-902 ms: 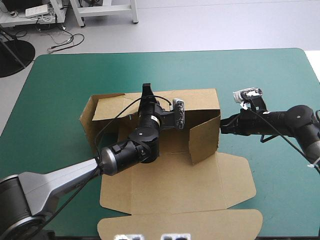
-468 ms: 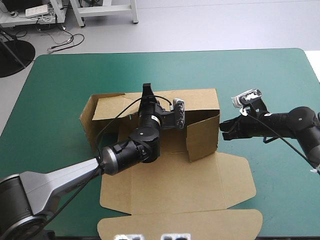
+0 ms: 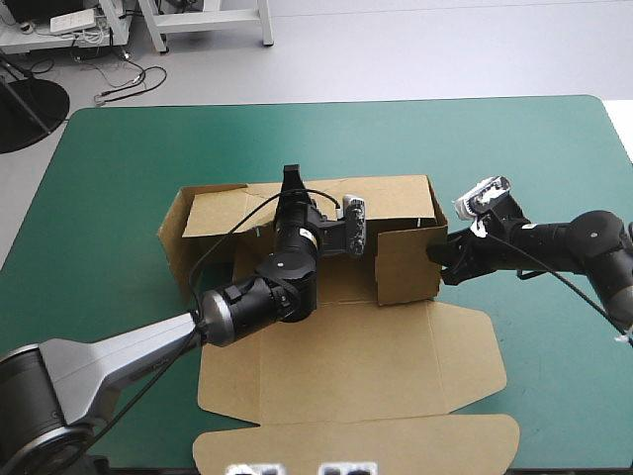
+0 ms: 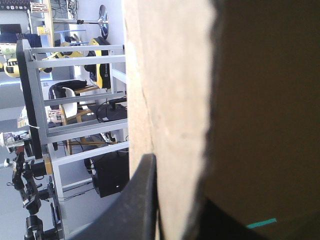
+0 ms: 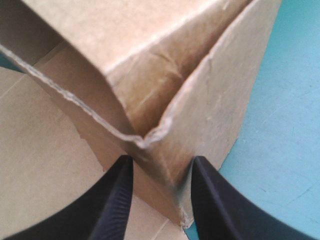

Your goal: Fold the box

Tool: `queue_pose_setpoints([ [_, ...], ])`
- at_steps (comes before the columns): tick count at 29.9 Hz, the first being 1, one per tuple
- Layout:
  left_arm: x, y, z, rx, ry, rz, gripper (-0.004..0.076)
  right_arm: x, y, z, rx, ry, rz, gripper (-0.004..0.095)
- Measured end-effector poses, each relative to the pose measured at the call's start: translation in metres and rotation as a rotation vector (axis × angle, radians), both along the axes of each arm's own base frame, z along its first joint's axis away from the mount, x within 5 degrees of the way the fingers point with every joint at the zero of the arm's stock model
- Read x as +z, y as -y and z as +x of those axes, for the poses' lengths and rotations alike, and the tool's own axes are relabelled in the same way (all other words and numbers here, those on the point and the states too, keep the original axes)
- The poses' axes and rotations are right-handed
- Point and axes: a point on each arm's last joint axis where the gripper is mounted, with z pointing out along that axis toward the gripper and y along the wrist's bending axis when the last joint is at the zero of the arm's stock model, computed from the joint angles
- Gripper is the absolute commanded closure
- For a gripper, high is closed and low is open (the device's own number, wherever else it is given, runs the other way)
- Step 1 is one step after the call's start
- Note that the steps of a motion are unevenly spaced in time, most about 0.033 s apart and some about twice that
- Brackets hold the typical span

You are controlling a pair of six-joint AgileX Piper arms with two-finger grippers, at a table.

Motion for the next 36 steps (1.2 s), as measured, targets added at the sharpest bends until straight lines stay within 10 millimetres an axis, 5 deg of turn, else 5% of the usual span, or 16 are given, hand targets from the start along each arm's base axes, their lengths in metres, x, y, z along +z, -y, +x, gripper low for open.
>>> queue_pose_setpoints([
  [6, 0.0, 0.0, 0.0, -0.006, 0.006, 0.012, 0.0734, -0.017, -0.017, 0.013, 0.015, -0.021, 0.002, 0.0585],
  [12, -0.001, -0.001, 0.001, 0.008, 0.015, 0.033, 0.0734, -0.019, -0.028, 0.022, -0.03, 0.06, -0.044, 0.0924],
  [18, -0.001, -0.002, 0.002, 0.014, 0.016, 0.041, 0.0703, -0.019, -0.029, 0.025, -0.071, 0.067, -0.042, 0.0908],
  [22, -0.002, -0.002, 0.002, 0.015, 0.014, 0.04, 0.061, -0.019, -0.028, 0.025, -0.078, 0.063, -0.04, 0.0908],
  [29, -0.008, -0.002, 0.001, 0.018, -0.011, 0.043, 0.0262, -0.019, -0.028, 0.025, -0.079, 0.06, -0.039, 0.0908],
  [36, -0.013, -0.002, 0.001, 0.023, -0.023, 0.061, 0.0251, -0.019, -0.029, 0.024, -0.094, 0.045, -0.029, 0.0908],
])
